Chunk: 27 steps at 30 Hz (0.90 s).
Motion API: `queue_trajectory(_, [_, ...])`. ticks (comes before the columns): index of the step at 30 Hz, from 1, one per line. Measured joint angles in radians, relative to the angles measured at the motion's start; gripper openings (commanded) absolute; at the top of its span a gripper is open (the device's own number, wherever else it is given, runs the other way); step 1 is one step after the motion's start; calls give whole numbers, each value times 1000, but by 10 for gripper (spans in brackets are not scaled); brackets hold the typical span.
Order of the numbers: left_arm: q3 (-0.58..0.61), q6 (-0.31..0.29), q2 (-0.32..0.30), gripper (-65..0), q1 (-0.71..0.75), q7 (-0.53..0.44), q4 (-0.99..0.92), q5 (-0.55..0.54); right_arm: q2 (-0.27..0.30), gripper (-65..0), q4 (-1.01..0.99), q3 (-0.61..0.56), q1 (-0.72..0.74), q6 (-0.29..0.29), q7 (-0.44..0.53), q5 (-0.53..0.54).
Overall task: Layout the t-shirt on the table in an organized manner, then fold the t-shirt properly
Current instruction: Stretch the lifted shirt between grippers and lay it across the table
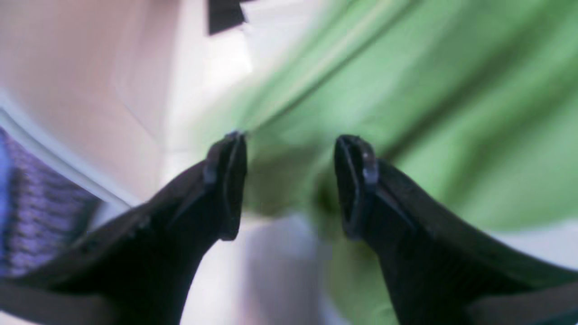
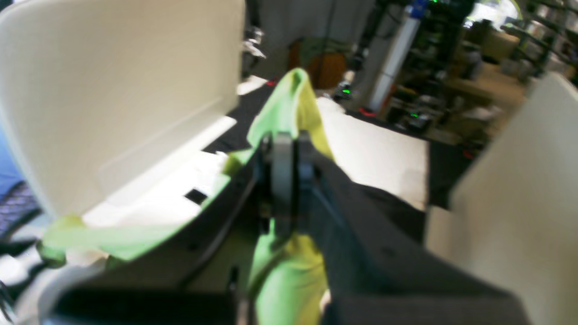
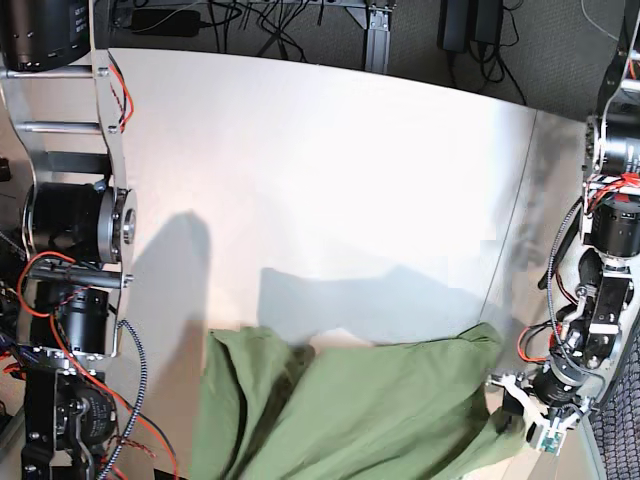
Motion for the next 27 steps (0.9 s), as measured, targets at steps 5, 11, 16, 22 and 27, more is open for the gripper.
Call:
queue_trajectory(5, [0, 2, -65, -301, -17, 24, 0, -46, 74, -650, 4, 6, -76, -1, -6, 3])
queue_trajectory(11, [5, 5, -77, -301, -6, 54, 0, -75, 97, -621, -6, 6, -308, 0, 15, -89])
queue_trajectory(16, [42, 5, -71, -301, 28, 74, 2, -82, 96, -203, -4, 7, -427, -16, 111, -189])
queue_trajectory(22, [152, 5, -66, -301, 77, 75, 0, -81, 94, -205, -2, 86, -461, -112, 109, -239])
queue_trajectory(27, [195, 5, -30, -301, 90, 75, 0, -82, 95, -205, 40, 160, -452, -116, -5, -113])
